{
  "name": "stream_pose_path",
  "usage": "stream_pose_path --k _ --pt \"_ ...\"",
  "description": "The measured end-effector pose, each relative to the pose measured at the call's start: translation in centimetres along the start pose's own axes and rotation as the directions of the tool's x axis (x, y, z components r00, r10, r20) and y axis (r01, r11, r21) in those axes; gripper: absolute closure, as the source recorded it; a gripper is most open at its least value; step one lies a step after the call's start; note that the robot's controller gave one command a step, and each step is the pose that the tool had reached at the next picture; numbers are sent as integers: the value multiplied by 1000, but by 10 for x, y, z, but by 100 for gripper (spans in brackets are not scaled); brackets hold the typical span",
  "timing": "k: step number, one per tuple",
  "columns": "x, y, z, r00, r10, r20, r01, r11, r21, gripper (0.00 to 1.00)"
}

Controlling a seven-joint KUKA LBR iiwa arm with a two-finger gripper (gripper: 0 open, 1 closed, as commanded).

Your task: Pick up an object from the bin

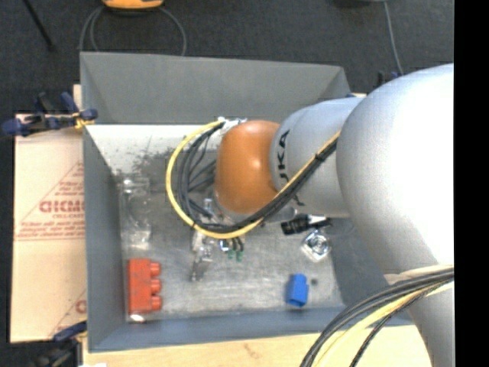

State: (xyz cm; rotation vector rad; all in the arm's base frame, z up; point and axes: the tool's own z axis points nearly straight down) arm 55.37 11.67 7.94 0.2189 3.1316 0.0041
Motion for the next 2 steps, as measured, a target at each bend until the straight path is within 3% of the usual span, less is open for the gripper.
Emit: stream_pose_path --k 1,2 --pt "-2 -1 -1 1000 5 5 -5 1000 -1 100" --pt "-21 1 -142 999 -43 9 43 999 -2 100"
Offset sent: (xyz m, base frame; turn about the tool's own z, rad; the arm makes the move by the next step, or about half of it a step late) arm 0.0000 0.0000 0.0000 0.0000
